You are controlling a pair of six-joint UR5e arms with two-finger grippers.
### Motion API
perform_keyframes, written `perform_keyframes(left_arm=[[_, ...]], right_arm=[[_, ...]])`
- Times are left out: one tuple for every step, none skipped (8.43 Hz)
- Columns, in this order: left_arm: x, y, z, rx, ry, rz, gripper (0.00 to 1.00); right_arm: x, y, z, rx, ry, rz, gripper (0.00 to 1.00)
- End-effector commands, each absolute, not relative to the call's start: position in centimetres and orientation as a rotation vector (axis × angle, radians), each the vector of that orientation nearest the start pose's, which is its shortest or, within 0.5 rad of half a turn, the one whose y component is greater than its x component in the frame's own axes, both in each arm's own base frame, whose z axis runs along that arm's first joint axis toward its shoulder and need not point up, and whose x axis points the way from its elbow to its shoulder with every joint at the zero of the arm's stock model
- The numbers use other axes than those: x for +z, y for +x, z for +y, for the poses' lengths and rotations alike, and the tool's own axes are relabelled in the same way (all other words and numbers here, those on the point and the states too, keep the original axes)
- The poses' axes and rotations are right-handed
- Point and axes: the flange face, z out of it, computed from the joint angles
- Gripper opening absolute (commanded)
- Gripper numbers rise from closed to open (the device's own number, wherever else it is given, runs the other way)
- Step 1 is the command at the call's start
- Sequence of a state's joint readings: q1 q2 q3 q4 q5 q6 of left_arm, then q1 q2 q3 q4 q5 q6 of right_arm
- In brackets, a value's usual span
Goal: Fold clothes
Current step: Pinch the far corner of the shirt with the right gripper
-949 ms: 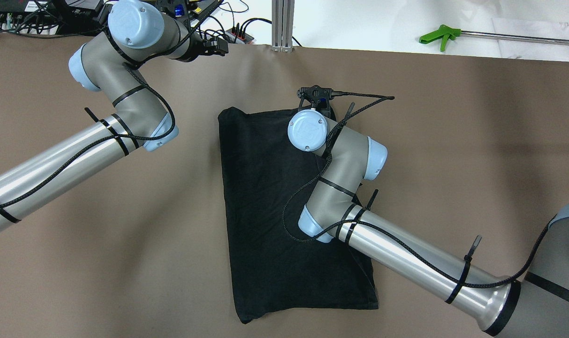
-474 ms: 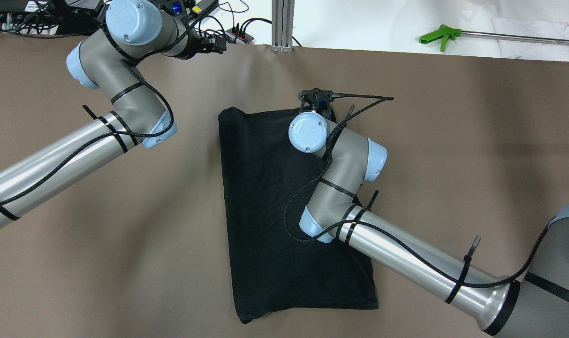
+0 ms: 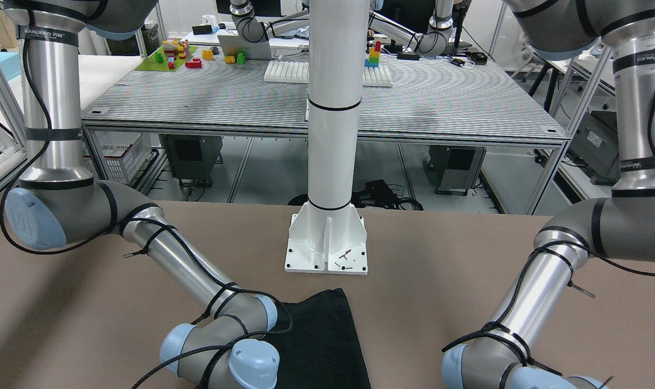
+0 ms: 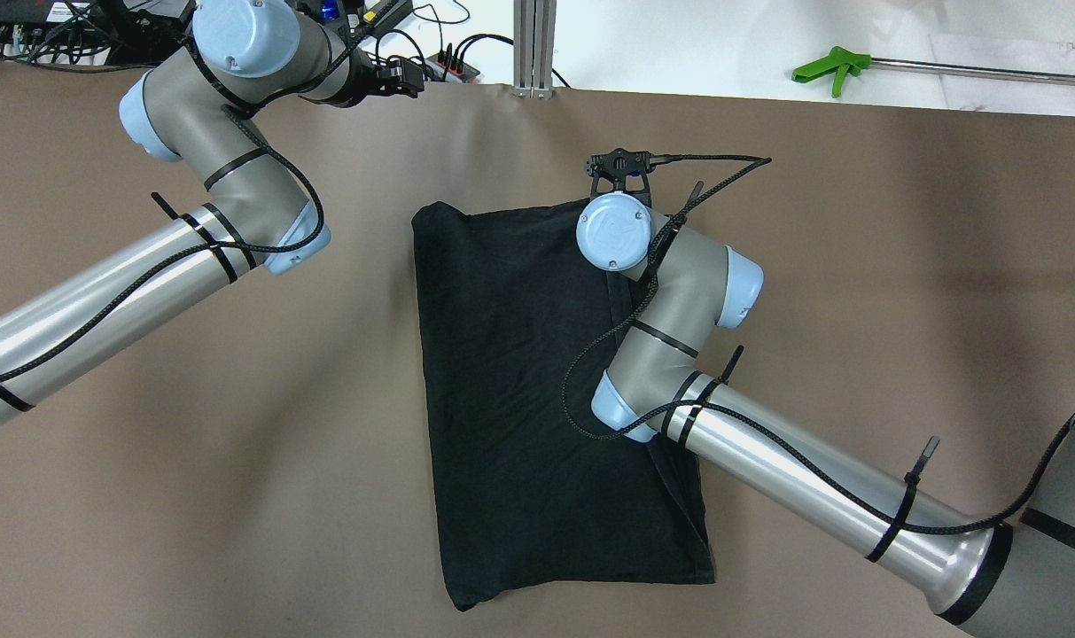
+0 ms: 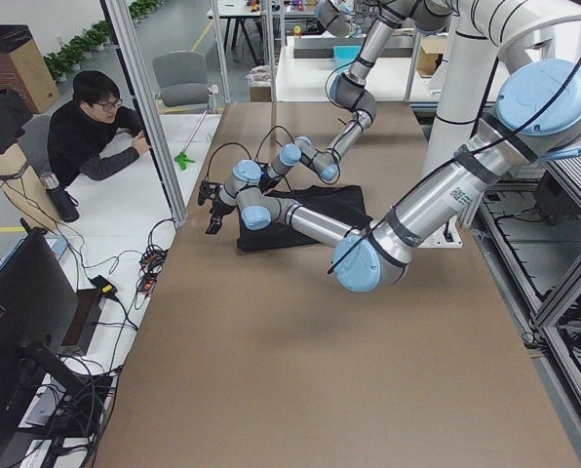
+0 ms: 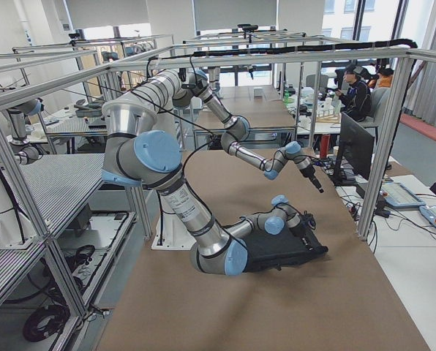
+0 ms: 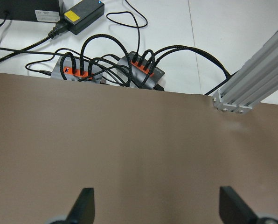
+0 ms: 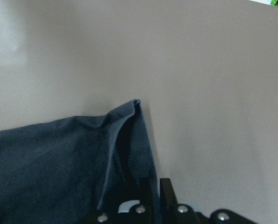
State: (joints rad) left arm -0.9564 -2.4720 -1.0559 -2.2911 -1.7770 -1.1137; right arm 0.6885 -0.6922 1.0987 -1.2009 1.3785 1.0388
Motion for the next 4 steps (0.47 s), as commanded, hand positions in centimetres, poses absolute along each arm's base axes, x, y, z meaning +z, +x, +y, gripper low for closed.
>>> perform_keyframes(left_arm=[[23.3, 38.1, -74.4, -0.336, 0.581, 0.963, 0.94], [23.5, 38.1, -74.5, -0.338, 0.579, 0.959, 0.94], [23.4, 38.1, -74.6, -0.338, 0.578, 0.959, 0.94], [23.4, 38.1, -74.6, -0.338, 0.578, 0.959, 0.94]], right_arm=[[29.2, -52.0, -65.5, 0.212, 0.601, -0.507, 0.22], [29.3, -51.2, -66.1, 0.214, 0.602, -0.505, 0.22], [29.2, -50.3, -66.8, 0.198, 0.588, -0.514, 0.22], [28.3, -50.2, -66.8, 0.198, 0.576, -0.539, 0.3]])
